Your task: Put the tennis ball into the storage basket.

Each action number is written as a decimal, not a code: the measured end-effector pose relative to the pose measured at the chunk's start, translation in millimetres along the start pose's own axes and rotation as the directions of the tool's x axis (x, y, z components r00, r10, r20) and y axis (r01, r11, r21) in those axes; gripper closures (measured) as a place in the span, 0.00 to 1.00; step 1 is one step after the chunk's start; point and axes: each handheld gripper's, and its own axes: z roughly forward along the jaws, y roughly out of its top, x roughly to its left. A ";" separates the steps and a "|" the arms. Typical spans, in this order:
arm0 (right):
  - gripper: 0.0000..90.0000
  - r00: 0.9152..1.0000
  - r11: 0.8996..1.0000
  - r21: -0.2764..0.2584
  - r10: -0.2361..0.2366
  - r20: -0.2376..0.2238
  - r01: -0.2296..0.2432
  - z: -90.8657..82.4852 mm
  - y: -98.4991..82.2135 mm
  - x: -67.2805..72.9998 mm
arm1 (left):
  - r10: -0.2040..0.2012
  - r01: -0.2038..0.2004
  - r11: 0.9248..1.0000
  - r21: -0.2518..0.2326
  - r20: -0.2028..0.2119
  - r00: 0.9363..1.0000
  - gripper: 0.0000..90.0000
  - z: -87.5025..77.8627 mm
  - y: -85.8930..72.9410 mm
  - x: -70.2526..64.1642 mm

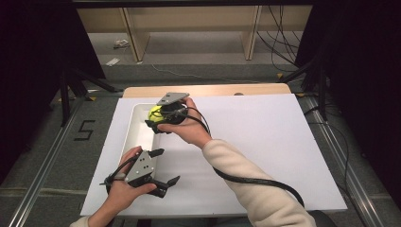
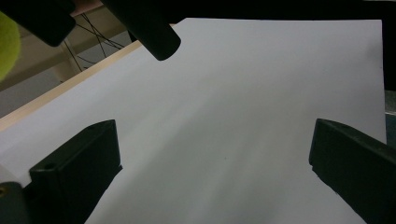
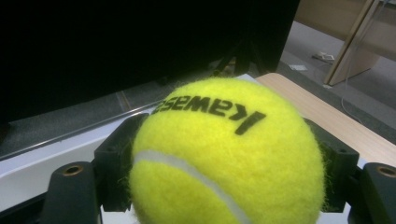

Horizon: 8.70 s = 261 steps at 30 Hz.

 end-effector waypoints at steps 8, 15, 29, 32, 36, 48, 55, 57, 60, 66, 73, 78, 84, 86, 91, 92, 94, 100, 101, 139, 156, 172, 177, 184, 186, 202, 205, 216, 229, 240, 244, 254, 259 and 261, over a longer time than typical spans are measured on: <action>0.29 1.000 1.000 0.003 -0.003 -0.007 0.003 4.1 1.2 2.0 | -0.001 0.001 1.000 -0.001 0.002 1.000 0.02 0.4 0.2 -0.5; 0.29 1.000 1.000 0.013 -0.007 -0.013 0.007 7.2 2.0 3.2 | -0.001 0.001 1.000 0.000 0.003 1.000 0.02 0.8 0.1 -0.6; 0.29 1.000 1.000 0.016 -0.013 -0.023 0.014 14.6 5.3 6.9 | 0.000 0.000 1.000 0.001 0.006 1.000 0.02 0.8 0.2 -0.9; 0.29 1.000 1.000 0.022 -0.014 -0.026 0.015 16.7 4.7 7.4 | -0.001 0.001 1.000 0.001 0.006 1.000 0.02 0.7 0.2 -0.8; 0.29 0.999 0.999 0.028 -0.018 -0.028 0.018 18.9 4.5 7.6 | 0.001 -0.001 1.000 0.003 0.005 1.000 0.02 0.5 0.2 -0.7; 0.29 0.999 0.999 0.033 -0.014 -0.031 0.015 23.8 4.8 9.9 | 0.001 -0.001 1.000 0.001 0.007 1.000 0.02 0.5 0.4 -1.1; 0.29 0.999 0.999 0.037 -0.018 -0.038 0.020 26.8 5.5 11.4 | 0.003 -0.003 1.000 0.002 0.006 1.000 0.02 0.6 0.4 -1.1; 0.29 0.999 0.999 0.037 -0.023 -0.035 0.024 28.1 5.6 11.4 | 0.006 -0.006 1.000 0.003 0.009 1.000 0.02 0.6 0.5 -1.2; 0.29 0.999 0.999 0.040 -0.024 -0.039 0.025 29.8 5.6 11.4 | 0.007 -0.007 1.000 0.003 0.009 1.000 0.02 0.6 0.5 -1.3; 0.29 0.999 0.999 0.049 -0.021 -0.042 0.023 34.2 5.7 12.4 | 0.004 -0.004 1.000 0.000 0.009 1.000 0.02 0.5 0.5 -1.4; 0.29 0.999 0.998 0.060 -0.024 -0.045 0.027 38.8 5.8 14.0 | 0.005 -0.005 1.000 0.000 0.009 1.000 0.02 0.6 0.5 -1.5; 0.29 0.999 0.997 0.066 -0.022 -0.049 0.025 42.8 5.7 15.5 | 0.008 -0.008 1.000 0.002 0.009 1.000 0.02 0.7 0.4 -1.7; 0.29 0.998 0.997 0.076 -0.028 -0.053 0.032 49.0 3.4 17.3 | 0.007 -0.007 1.000 0.004 0.010 1.000 0.02 0.6 0.0 -1.5; 0.29 0.998 0.996 0.083 -0.029 -0.057 0.033 50.7 3.3 17.4 | 0.007 -0.007 1.000 0.004 0.011 1.000 0.02 0.8 0.0 -1.7; 0.29 0.997 0.994 0.100 -0.034 -0.063 0.041 55.4 3.3 18.1 | 0.009 -0.009 1.000 0.008 0.015 1.000 0.02 1.4 -0.3 -2.1; 0.29 0.997 0.994 0.105 -0.034 -0.065 0.041 56.4 3.0 18.3 | 0.010 -0.010 1.000 0.009 0.015 1.000 0.02 1.4 -0.4 -2.0; 0.29 0.997 0.993 0.108 -0.033 -0.065 0.040 58.4 2.0 18.1 | 0.009 -0.009 1.000 0.008 0.015 1.000 0.02 1.4 -0.4 -1.9; 0.29 0.997 0.991 0.128 -0.027 -0.068 0.036 63.6 -0.8 17.5 | 0.009 -0.009 1.000 0.008 0.017 1.000 0.02 1.7 -0.5 -2.2; 0.29 0.997 0.991 0.129 -0.029 -0.066 0.038 64.7 -1.1 17.3 | 0.009 -0.009 1.000 0.010 0.019 1.000 0.02 1.9 -0.5 -2.4; 0.29 0.995 0.983 0.175 -0.048 -0.090 0.063 82.9 -7.0 22.1 | 0.016 -0.016 1.000 0.015 0.020 1.000 0.03 2.1 -1.0 -3.5; 0.26 0.995 0.981 0.182 -0.054 -0.079 0.068 85.8 -9.6 21.2 | 0.017 -0.017 1.000 0.017 0.018 1.000 0.03 1.5 -1.1 -4.1; 0.16 0.999 0.992 0.126 -0.019 -0.036 0.023 69.4 -7.3 7.8 | 0.017 -0.017 1.000 0.019 0.019 1.000 0.03 1.4 -1.5 -4.5; 0.16 1.000 0.994 0.110 -0.007 -0.023 0.010 56.9 -6.7 1.6 | 0.017 -0.017 1.000 0.019 0.018 1.000 0.03 1.0 -1.5 -4.1; 0.17 1.000 0.995 0.095 -0.004 -0.005 0.005 38.0 -9.4 -7.0 | 0.017 -0.018 1.000 0.020 0.016 1.000 0.03 0.6 -1.5 -4.1; 0.17 1.000 0.996 0.092 -0.003 0.003 0.002 31.3 -11.0 -10.3 | 0.018 -0.018 1.000 0.021 0.014 1.000 0.03 0.2 -1.6 -3.6; 0.17 0.998 0.995 0.089 0.044 0.045 -0.048 -5.1 -24.2 -32.3 | 0.013 -0.013 1.000 0.020 0.011 1.000 0.03 -0.1 -1.9 -3.2; 0.17 0.998 0.995 0.091 0.044 0.054 -0.048 -11.2 -27.6 -35.5 | 0.015 -0.015 1.000 0.021 0.010 1.000 0.03 -0.1 -1.8 -3.4; 0.17 0.994 0.994 0.090 0.057 0.090 -0.065 -37.8 -40.2 -46.0 | 0.013 -0.013 1.000 0.017 0.007 1.000 0.03 -0.4 -1.6 -3.1; 0.17 0.987 0.993 0.086 0.072 0.144 -0.084 -72.2 -61.2 -60.1 | 0.013 -0.013 1.000 0.021 0.005 1.000 0.02 -0.1 -2.0 -2.2; 0.17 0.977 0.990 0.079 0.099 0.189 -0.116 -100.5 -82.1 -73.1 | 0.000 -0.001 1.000 0.017 0.032 0.999 0.02 1.4 -2.7 -3.4; 0.17 0.975 0.989 0.080 0.106 0.194 -0.123 -107.0 -86.5 -74.0 | -0.009 0.008 1.000 0.013 0.049 0.999 0.02 1.6 -3.3 -3.9; 0.18 0.969 0.987 0.064 0.128 0.210 -0.145 -125.6 -99.8 -77.4 | 0.008 -0.008 1.000 0.024 0.001 1.000 0.03 0.6 -3.2 -2.0; 0.18 0.967 0.987 0.059 0.130 0.220 -0.147 -135.4 -105.1 -79.2 | 0.008 -0.008 1.000 0.026 0.003 1.000 0.02 1.2 -3.2 -2.3; 0.18 0.965 0.986 0.055 0.140 0.224 -0.156 -138.9 -106.8 -79.4 | 0.010 -0.010 1.000 0.027 0.004 1.000 0.03 1.2 -3.2 -2.4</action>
